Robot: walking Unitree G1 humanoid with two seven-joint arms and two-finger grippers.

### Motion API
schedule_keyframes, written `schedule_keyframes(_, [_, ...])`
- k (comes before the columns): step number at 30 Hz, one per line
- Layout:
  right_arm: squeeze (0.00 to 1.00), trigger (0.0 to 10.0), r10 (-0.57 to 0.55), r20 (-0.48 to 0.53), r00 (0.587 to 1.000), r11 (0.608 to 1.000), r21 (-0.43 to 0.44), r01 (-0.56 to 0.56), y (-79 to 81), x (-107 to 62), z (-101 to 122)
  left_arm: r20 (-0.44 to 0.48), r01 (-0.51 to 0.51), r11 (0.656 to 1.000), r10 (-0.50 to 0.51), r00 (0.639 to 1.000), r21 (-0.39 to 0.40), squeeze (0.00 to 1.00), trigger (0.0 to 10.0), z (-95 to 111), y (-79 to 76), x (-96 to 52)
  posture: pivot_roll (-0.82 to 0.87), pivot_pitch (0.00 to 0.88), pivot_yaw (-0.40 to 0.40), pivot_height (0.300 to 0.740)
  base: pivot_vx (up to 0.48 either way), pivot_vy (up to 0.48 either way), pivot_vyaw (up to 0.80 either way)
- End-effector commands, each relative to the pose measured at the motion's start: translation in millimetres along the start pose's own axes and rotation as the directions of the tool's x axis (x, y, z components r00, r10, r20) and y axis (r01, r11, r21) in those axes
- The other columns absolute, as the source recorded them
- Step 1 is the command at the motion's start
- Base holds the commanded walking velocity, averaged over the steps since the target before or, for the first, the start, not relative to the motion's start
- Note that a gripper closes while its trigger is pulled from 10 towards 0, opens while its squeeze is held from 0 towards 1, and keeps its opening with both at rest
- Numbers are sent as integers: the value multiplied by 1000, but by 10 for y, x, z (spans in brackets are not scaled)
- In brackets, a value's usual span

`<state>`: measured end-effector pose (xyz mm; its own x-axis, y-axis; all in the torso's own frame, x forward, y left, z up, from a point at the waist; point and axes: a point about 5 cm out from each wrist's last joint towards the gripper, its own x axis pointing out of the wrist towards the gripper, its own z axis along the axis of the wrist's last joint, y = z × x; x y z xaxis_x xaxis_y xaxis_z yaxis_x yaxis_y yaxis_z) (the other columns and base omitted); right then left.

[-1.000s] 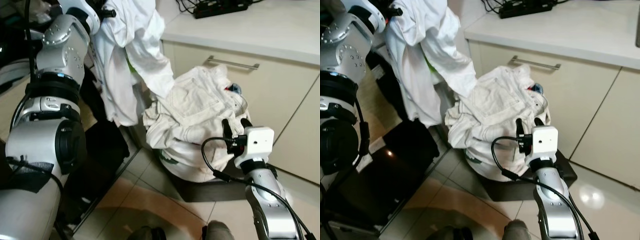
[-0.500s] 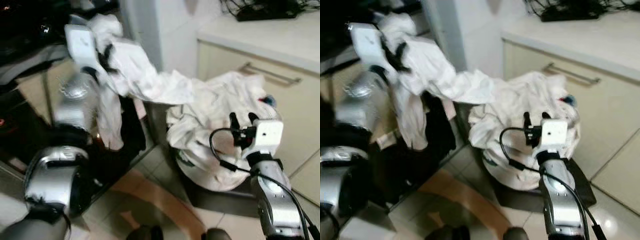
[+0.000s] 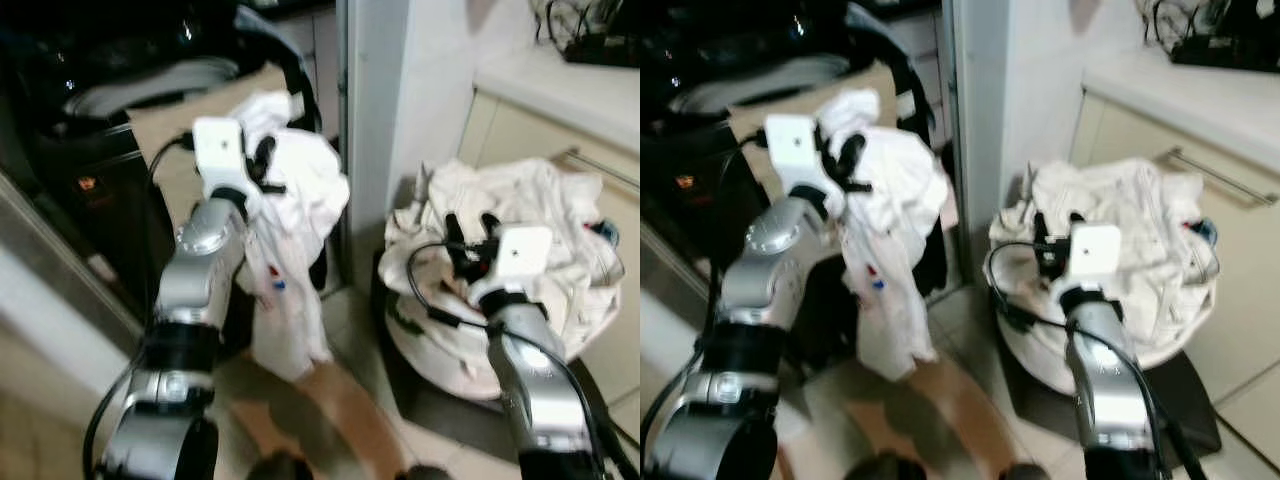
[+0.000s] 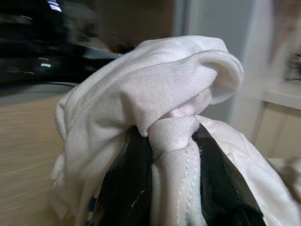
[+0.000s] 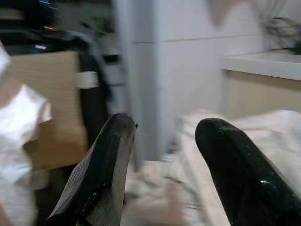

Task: Clothes washing

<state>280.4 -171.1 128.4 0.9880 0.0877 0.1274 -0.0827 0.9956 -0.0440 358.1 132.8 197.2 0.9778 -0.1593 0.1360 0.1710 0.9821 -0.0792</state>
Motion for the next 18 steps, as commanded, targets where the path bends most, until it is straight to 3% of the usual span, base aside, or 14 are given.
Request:
schedule_keyframes(1, [0,10000,17,9,1000,1000,-3,-17,12,46,24,38,16,1000,-17,999,26,0,0,102,-84,-37,-211,0,93,723,0,0,500])
schedule_keyframes(12, [0,10000,28,5,1000,999,-16,-28,20,58,14,-20,79,993,-78,997,84,0,0,-47,-271,-105,-213,0,90,723,0,0,496])
schedule_keyframes(14, [0,10000,10,-7,1000,999,-34,-10,10,55,-7,-36,83,992,-80,996,94,0,4078,-73,-293,-108,-217,0,94,727,0,0,472])
schedule_keyframes(15, [0,10000,10,-7,1000,999,-34,-10,10,55,-7,-36,83,992,-80,996,94,0,4078,-73,-293,-108,-217,0,94,727,0,0,463])
schedule_keyframes(16, [0,10000,1,-11,1000,999,-32,-1,3,53,-16,-37,84,992,-81,996,98,0,10000,-77,-294,-107,-218,0,96,727,0,0,0])
schedule_keyframes(18, [0,10000,-8,-10,1000,1000,-29,8,-7,46,-22,-36,87,991,-83,996,101,0,10000,-78,-292,-102,-222,0,99,727,0,0,0])
